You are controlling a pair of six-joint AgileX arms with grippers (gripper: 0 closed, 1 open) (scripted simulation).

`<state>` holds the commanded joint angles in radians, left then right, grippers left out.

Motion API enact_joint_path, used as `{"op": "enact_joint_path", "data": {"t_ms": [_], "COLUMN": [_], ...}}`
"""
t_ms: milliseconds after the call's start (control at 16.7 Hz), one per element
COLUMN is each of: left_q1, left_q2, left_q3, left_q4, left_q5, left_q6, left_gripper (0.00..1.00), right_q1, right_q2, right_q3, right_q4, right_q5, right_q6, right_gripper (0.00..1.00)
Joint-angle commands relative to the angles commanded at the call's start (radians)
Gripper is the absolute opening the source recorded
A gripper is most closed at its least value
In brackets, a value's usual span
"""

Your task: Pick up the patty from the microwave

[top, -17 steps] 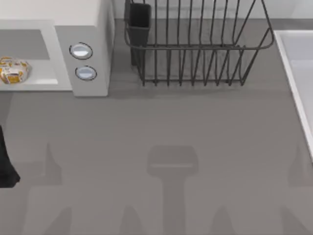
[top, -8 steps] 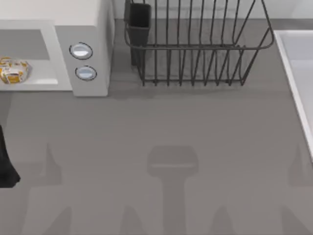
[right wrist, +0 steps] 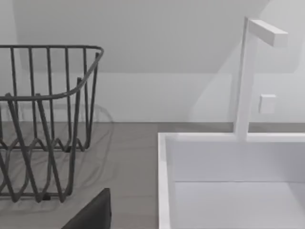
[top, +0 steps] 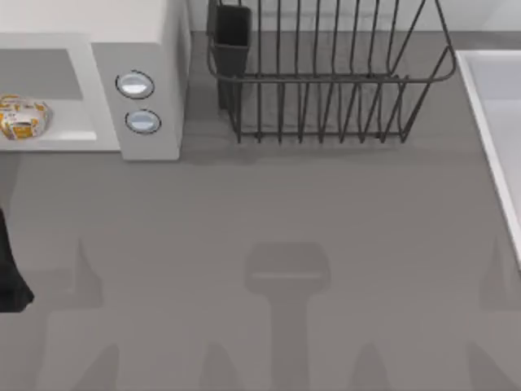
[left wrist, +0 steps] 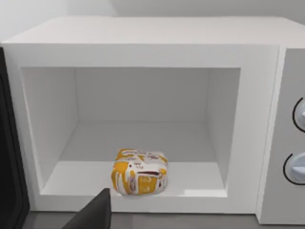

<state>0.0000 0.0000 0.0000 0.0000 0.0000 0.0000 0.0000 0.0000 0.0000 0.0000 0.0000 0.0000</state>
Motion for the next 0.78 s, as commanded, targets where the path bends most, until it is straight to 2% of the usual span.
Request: {"op": "enact_joint_path", "data": {"t_ms": [180,360,540,780], "left_q1": [0.002,0.01,0.023,0.045], "left_q2": [0.03,0.154,0.372,0.778], "left_q3": [0.014,0.068,0.154,0.301], "left_q4": [0.02,0.096,0.217,0.424], "left_q5": [0.003,0.013,0.029,0.057], "left_q6": [0.001,0.005,0.012,0.023], "left_gripper": [1.0,1.0,1.0,1.0], "right_q1": [0.0,0.0,0.0,0.0], "right_q2": [0.0,0.0,0.0,0.0], "right_q3": [0.0,0.0,0.0,0.0], "right_q4": [0.0,0.0,0.0,0.0], "right_q5": [0.0,0.0,0.0,0.0], "right_q6": [0.0,0.0,0.0,0.0], "right_gripper": [1.0,1.0,1.0,1.0]}}
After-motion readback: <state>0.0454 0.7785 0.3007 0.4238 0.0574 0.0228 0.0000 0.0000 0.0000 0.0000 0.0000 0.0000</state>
